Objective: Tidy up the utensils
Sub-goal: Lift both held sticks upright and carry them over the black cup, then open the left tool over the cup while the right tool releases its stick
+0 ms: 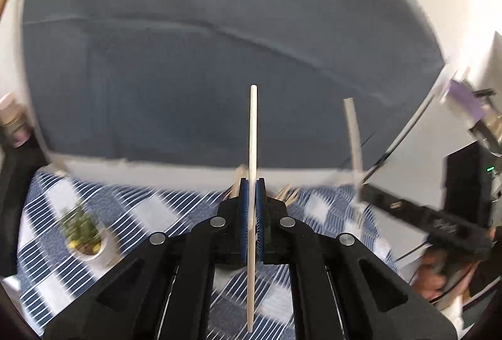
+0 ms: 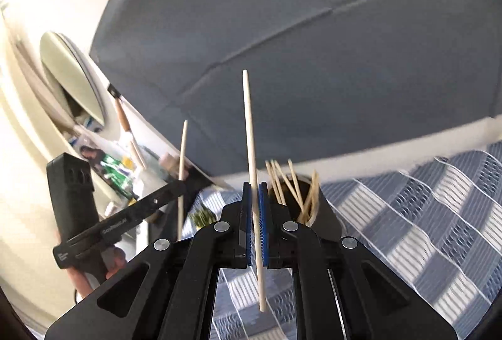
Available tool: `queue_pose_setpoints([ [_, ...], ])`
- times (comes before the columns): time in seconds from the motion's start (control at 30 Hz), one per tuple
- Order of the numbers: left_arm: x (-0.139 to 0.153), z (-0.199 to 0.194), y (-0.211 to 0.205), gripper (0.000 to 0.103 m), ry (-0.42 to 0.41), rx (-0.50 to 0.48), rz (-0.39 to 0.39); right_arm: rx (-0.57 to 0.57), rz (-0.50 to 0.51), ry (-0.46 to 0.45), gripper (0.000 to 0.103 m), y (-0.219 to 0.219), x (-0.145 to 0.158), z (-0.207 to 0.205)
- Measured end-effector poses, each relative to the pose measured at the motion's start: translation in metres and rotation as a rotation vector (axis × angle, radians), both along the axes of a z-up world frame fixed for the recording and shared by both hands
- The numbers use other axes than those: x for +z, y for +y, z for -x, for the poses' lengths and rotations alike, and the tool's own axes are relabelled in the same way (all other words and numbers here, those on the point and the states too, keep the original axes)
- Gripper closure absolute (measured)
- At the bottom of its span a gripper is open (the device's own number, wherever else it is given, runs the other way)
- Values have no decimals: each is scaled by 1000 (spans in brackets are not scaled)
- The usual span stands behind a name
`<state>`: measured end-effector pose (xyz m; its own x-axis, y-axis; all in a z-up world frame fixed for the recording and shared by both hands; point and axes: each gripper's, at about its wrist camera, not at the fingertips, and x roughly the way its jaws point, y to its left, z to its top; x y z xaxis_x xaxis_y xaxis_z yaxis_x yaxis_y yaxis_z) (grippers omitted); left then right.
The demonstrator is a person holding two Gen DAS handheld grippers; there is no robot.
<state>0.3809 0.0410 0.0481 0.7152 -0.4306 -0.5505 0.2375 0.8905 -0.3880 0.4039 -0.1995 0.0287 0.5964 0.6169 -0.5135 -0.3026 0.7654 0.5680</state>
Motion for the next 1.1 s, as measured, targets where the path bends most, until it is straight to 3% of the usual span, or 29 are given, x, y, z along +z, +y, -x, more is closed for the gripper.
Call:
queue_pose_setpoints([
  [0.17, -6, -20, -13, 98, -36, 21, -10, 79, -1, -18, 99, 8, -22, -33],
  [0.3, -20, -39, -27, 98, -18, 60, -69, 131, -2, -55, 99, 17, -33, -51],
  [0.43, -30, -53, -34, 98, -30, 90, -57, 142, 25, -112, 98, 27, -35, -62],
  [0.5, -35, -58, -36, 98, -36, 105, -50, 159, -8, -131, 98, 30, -38, -67],
  [0.83, -65, -69, -42, 98, -34, 143, -51, 213, 60, -139, 98, 51, -64, -68],
  [1.1, -74, -60, -48, 97, -29, 151, -107, 204, 105, -141, 95, 46, -73, -57],
])
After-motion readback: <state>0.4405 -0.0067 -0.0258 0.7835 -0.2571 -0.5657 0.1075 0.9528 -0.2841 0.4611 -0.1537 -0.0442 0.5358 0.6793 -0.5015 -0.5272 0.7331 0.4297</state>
